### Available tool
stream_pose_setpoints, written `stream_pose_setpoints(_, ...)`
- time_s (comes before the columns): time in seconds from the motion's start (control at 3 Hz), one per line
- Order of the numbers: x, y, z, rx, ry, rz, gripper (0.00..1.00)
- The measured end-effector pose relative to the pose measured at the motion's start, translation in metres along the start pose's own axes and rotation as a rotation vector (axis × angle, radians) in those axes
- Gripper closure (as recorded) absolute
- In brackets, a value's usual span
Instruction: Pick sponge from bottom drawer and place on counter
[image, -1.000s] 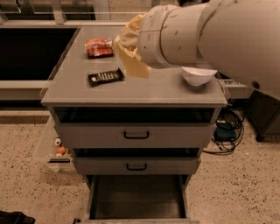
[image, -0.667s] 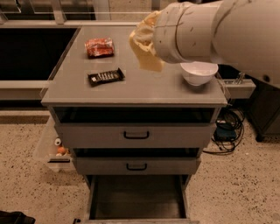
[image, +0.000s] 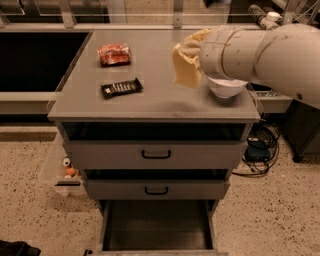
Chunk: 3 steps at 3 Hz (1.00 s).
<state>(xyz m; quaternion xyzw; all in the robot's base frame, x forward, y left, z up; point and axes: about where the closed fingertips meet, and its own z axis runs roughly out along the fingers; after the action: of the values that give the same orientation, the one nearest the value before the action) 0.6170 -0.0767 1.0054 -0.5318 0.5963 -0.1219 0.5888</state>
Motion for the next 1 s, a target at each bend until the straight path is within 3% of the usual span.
stream_pose_setpoints(0.67,0.057,-0.002,0.059,-0.004,-0.017,0.146,1.0)
stream_pose_setpoints(1.0,0.077,-0.008,0.088,-0.023,-0.015,0.181,1.0)
